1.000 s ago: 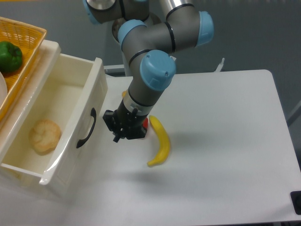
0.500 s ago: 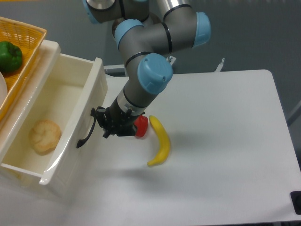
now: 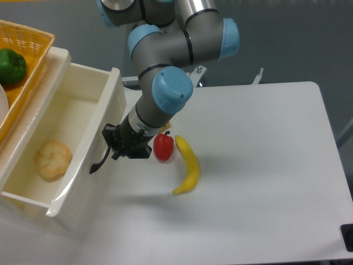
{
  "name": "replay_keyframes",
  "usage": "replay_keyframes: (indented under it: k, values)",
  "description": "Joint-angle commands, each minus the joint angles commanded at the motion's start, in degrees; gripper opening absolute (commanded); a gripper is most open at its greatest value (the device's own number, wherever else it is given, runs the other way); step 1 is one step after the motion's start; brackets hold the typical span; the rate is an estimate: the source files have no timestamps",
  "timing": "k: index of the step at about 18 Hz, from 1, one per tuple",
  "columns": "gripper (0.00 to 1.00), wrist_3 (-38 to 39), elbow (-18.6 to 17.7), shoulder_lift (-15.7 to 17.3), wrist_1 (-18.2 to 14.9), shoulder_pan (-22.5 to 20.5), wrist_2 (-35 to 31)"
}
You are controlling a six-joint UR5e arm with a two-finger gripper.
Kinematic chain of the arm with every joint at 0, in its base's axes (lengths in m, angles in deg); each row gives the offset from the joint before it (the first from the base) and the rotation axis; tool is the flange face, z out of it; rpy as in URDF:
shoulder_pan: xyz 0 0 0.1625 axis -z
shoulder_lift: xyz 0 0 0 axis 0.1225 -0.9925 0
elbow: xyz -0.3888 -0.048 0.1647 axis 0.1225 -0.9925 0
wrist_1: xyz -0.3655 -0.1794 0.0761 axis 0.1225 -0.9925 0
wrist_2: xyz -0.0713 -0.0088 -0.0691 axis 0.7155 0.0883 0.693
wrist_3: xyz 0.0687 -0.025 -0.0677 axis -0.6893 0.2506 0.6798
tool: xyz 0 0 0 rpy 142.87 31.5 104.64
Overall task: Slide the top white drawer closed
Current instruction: 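Push the drawer front with the gripper, sliding the drawer into the cabinet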
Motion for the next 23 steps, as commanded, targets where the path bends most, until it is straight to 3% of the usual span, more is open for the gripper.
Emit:
replay_keyframes:
  k: [23]
  values:
    - [0.10,2.55,0.00,0.53,-0.62,4.57,1.41]
